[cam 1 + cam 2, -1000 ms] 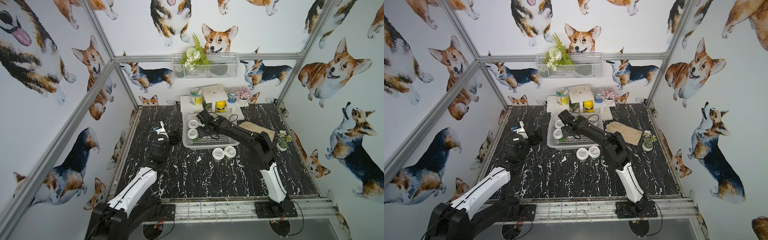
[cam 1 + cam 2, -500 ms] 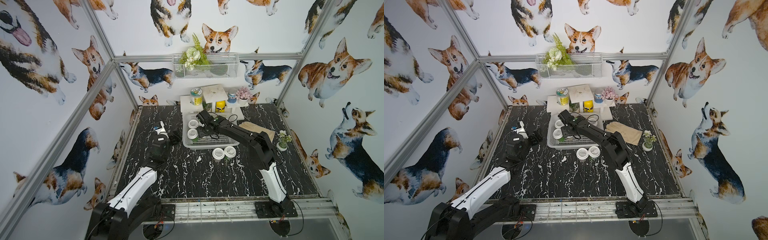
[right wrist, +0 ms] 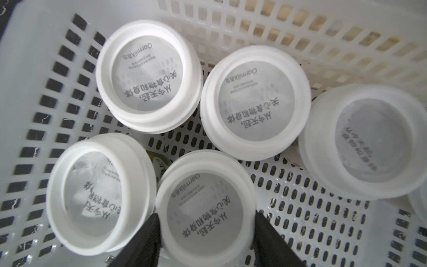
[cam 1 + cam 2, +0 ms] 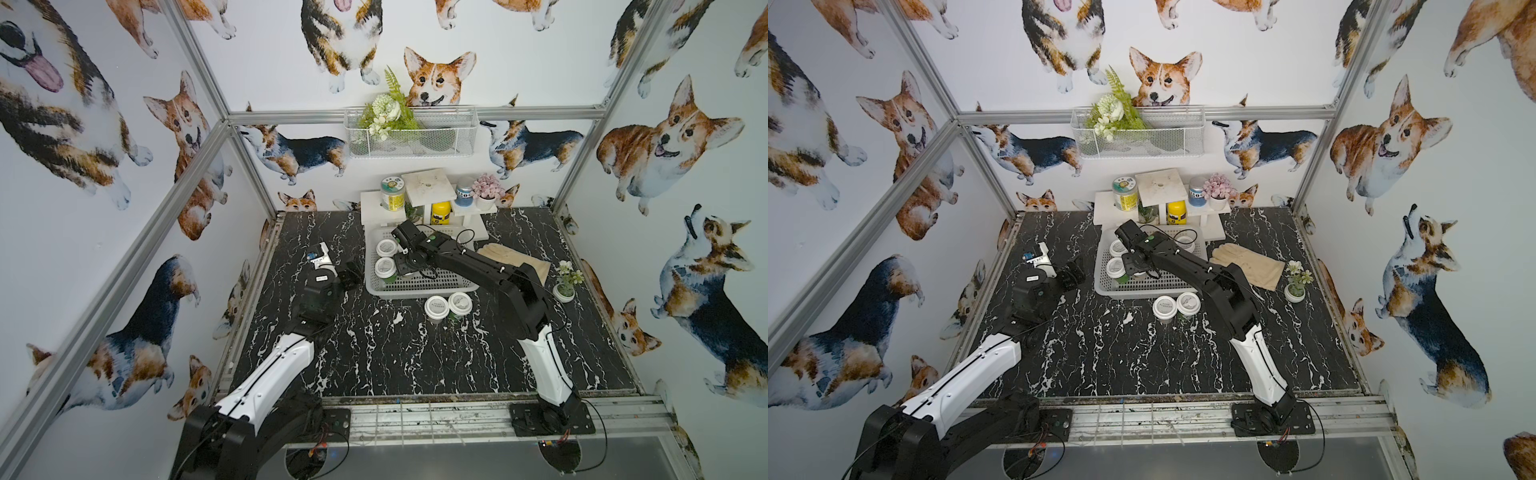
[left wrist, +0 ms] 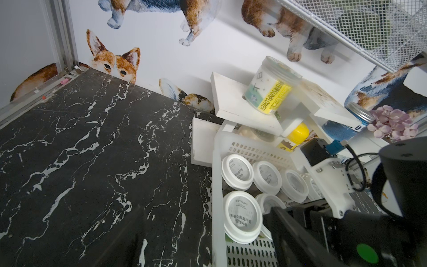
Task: Put the yogurt in the basket
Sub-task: Place the yogurt in the basket.
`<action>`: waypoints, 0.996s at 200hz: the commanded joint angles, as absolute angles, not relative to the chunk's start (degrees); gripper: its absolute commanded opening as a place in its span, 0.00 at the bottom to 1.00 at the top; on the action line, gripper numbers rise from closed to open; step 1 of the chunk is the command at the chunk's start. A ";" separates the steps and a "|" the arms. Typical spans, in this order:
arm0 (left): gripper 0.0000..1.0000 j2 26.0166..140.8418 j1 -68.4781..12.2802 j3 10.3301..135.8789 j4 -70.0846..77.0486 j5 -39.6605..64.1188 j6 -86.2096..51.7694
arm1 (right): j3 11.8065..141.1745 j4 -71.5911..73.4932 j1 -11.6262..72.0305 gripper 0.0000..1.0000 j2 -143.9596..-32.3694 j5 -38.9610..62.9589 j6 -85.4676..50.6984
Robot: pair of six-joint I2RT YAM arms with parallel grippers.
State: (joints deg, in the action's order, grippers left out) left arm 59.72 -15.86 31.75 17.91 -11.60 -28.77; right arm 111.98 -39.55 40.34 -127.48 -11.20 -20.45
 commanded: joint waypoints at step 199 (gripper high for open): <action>0.88 59.50 -15.82 32.04 18.10 -11.52 -28.12 | 110.59 -44.78 39.23 0.76 -127.05 -12.37 -20.81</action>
